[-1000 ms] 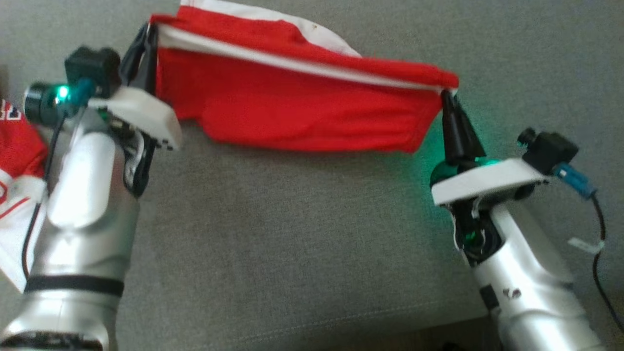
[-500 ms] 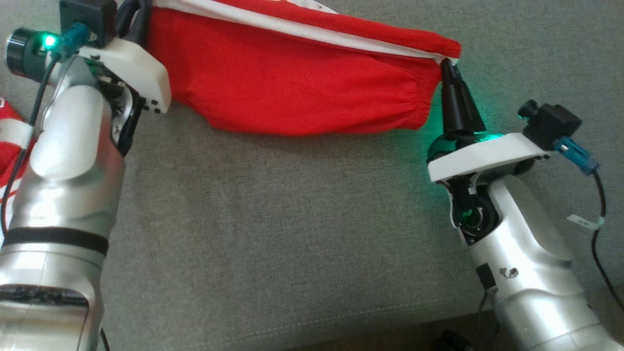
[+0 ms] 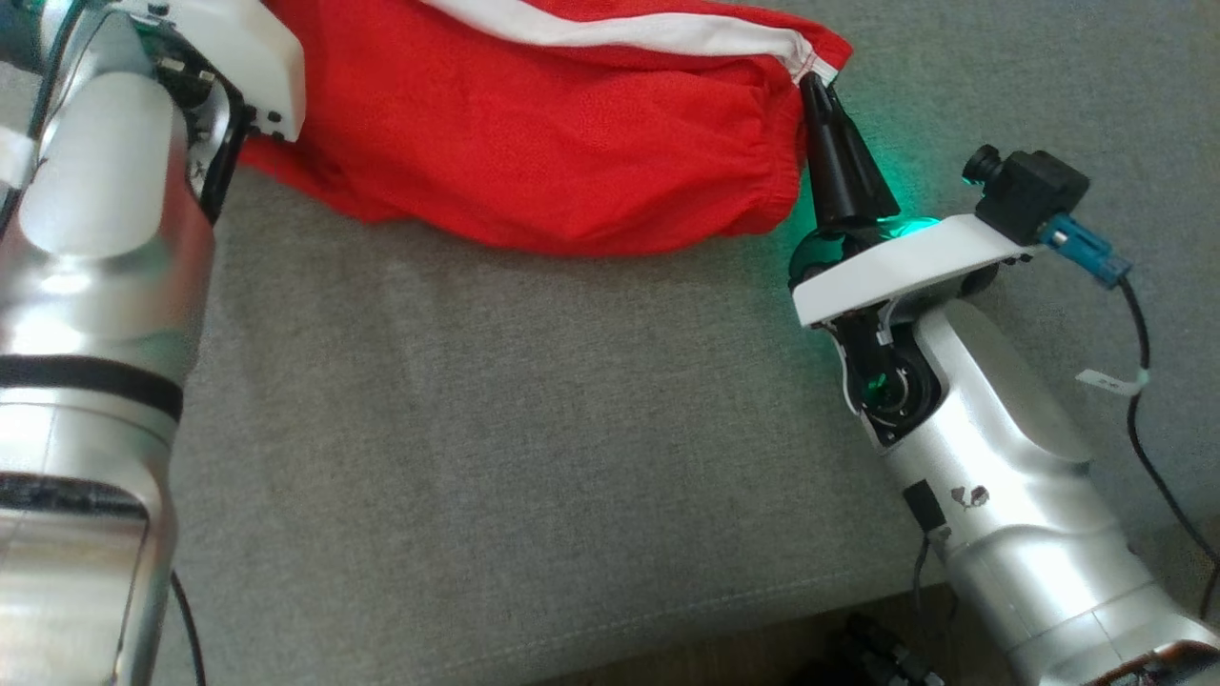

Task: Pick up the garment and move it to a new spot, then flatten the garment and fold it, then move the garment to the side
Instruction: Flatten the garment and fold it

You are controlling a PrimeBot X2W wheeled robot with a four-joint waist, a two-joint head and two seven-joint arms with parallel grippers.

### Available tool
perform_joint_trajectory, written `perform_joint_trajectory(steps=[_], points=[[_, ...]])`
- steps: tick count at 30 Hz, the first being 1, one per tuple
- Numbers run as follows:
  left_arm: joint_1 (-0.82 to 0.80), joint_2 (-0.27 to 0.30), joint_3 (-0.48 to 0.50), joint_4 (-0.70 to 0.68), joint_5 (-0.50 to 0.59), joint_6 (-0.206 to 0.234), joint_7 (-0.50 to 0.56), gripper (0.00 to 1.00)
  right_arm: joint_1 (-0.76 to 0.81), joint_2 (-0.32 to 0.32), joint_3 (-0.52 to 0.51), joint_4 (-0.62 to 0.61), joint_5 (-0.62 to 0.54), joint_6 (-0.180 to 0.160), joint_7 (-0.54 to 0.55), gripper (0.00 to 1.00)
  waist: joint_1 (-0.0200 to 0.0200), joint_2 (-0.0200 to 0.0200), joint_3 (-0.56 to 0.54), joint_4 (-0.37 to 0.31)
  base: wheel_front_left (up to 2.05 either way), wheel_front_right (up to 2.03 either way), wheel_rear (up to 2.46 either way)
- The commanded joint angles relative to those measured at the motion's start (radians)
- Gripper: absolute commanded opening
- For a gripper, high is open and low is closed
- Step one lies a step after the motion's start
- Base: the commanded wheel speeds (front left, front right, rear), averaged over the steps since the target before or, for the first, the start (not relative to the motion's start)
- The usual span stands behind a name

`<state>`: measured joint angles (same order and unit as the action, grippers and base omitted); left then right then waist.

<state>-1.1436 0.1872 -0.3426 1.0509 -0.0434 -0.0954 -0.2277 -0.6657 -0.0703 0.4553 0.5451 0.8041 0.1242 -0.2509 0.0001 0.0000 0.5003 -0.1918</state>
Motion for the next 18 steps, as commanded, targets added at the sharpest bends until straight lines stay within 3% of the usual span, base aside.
perform_joint_trajectory(steps=[1,4,5,6,7,18], points=[[-0.048,0.038,0.015,-0.017,0.008,0.01,-0.006,0.0,0.005,0.02,0.018,-0.024,0.009,0.007,-0.011,0.0,-0.0001,0.0,0.004,-0.007,0.0,0.0,0.0],[-0.072,0.035,0.013,0.01,0.008,0.026,-0.013,0.0,0.002,0.02,0.016,-0.024,0.002,0.007,-0.011,0.0,-0.0001,0.0,0.01,-0.017,0.0,0.0,0.0],[-0.078,0.032,0.013,0.015,0.006,0.031,-0.016,0.29,0.003,0.02,0.011,-0.026,0.0,0.007,-0.011,0.33,-0.0001,0.0,0.012,-0.018,0.0,0.0,0.0],[-0.082,0.027,0.012,0.02,0.004,0.035,-0.019,0.73,0.004,0.02,0.001,-0.032,-0.001,0.007,-0.011,1.0,-0.0001,0.0,0.015,-0.019,0.0,0.0,0.0],[-0.082,0.021,0.014,0.025,-0.001,0.036,-0.022,1.0,0.005,0.02,-0.002,-0.035,-0.008,0.007,-0.011,1.0,-0.0001,0.0,0.017,-0.019,0.0,0.0,0.0],[0.043,-0.041,0.074,0.078,-0.092,0.096,-0.033,1.0,0.091,0.02,-0.126,-0.078,-0.124,0.007,-0.011,1.0,-0.0001,0.0,-0.037,0.015,0.0,0.0,0.0]])
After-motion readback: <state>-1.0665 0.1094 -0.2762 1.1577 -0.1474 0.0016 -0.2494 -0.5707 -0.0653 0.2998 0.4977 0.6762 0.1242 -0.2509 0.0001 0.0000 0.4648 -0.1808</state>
